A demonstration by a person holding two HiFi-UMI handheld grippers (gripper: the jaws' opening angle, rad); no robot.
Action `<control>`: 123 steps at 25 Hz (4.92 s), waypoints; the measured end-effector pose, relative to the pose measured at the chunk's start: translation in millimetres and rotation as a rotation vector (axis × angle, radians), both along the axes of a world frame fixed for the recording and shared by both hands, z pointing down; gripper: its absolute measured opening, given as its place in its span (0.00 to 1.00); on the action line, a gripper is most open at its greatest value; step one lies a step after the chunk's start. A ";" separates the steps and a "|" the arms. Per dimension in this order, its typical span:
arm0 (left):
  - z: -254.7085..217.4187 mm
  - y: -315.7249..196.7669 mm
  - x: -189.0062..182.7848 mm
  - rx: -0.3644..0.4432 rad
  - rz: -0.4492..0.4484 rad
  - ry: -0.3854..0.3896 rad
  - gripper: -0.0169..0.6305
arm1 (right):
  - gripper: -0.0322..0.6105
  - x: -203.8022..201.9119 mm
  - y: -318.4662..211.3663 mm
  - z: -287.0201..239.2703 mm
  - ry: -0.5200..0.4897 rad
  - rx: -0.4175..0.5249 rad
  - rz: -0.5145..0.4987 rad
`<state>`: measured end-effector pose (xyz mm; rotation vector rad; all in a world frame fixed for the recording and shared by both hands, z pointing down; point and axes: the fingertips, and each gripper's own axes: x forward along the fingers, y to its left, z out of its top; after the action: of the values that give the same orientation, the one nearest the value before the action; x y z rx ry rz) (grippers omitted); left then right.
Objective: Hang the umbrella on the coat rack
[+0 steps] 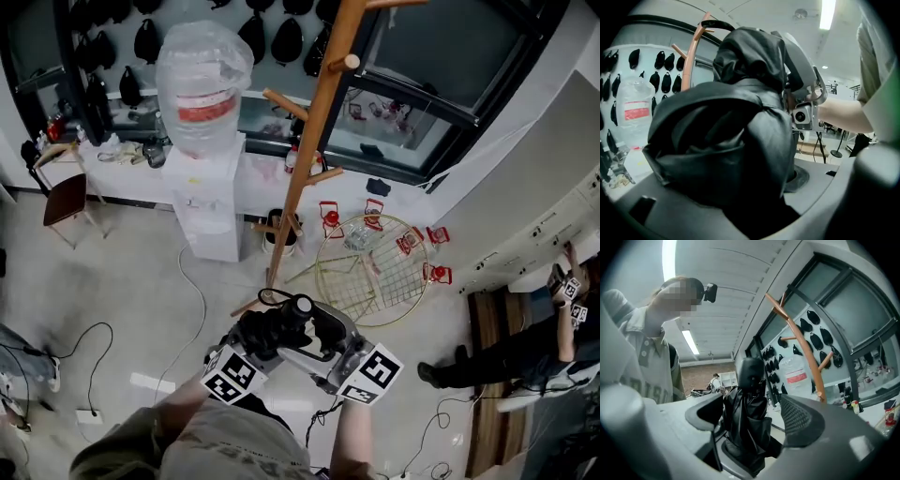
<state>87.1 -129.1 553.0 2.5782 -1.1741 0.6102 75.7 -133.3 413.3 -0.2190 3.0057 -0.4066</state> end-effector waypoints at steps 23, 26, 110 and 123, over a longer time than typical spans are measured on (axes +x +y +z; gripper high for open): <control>45.4 -78.2 -20.8 -0.084 0.369 -0.007 0.56 | 0.38 -48.5 -89.5 52.6 0.092 -0.025 0.126; 55.0 -91.1 -26.9 -0.080 0.347 -0.044 0.69 | 0.37 -46.0 -98.2 58.9 0.110 -0.023 0.172; -25.8 -110.1 -100.4 0.140 -0.698 0.065 0.83 | 0.60 -50.1 -242.7 247.0 0.388 -0.091 0.203; -73.8 -114.0 -106.4 0.353 -0.818 0.071 0.83 | 0.59 23.9 -201.6 65.3 0.005 0.112 0.336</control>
<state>-19.3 -243.1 479.2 2.0191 -2.2572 0.1253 99.5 -334.9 478.6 -0.7009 2.9041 -0.2042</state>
